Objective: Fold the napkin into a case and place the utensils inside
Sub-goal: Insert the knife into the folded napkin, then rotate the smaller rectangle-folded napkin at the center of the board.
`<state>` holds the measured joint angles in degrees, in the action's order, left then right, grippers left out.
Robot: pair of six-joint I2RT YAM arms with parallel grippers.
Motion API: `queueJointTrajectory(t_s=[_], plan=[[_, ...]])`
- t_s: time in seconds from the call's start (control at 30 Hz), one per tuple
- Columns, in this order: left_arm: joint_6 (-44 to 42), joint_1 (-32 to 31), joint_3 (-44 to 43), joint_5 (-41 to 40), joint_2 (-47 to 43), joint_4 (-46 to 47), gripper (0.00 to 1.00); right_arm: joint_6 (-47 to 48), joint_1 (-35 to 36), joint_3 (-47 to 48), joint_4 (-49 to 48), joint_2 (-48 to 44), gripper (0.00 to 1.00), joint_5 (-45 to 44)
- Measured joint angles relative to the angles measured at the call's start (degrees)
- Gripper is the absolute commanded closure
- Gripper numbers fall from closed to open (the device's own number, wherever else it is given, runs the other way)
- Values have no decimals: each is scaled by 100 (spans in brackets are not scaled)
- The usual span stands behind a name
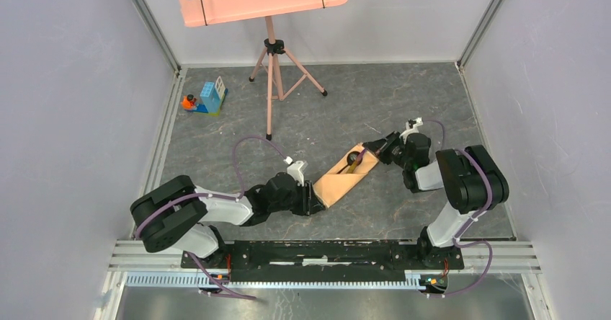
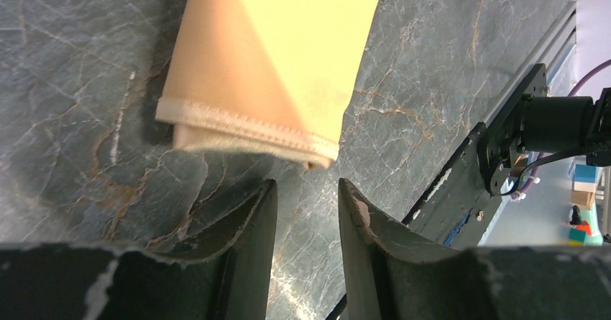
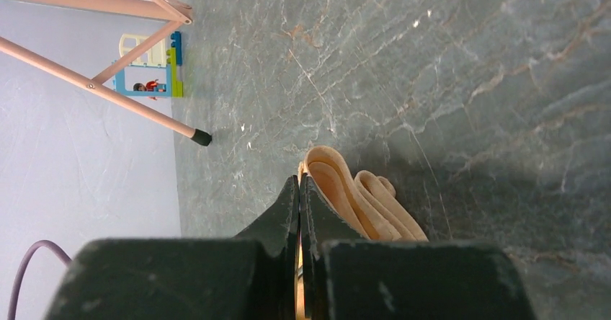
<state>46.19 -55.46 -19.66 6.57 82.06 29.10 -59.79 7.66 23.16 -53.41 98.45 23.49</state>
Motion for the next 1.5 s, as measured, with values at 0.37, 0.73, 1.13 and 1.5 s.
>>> queueJointTrajectory(t_s=[0.37,0.73,1.13,1.5], plan=[[-4,-101,-70,-120,-157,-192,57,791,175,-190,1174,-994,64,-439],[-210,-103,-216,-420,-1158,-1307,53,3268,236,376,4199,-2415,49,-1180],[-267,-103,-225,-343,-1130,-1578,52,2520,164,-133,3556,-2096,37,-645],[-267,-103,-225,-352,-1150,-1576,52,1853,557,-98,3331,-1961,44,-1362]])
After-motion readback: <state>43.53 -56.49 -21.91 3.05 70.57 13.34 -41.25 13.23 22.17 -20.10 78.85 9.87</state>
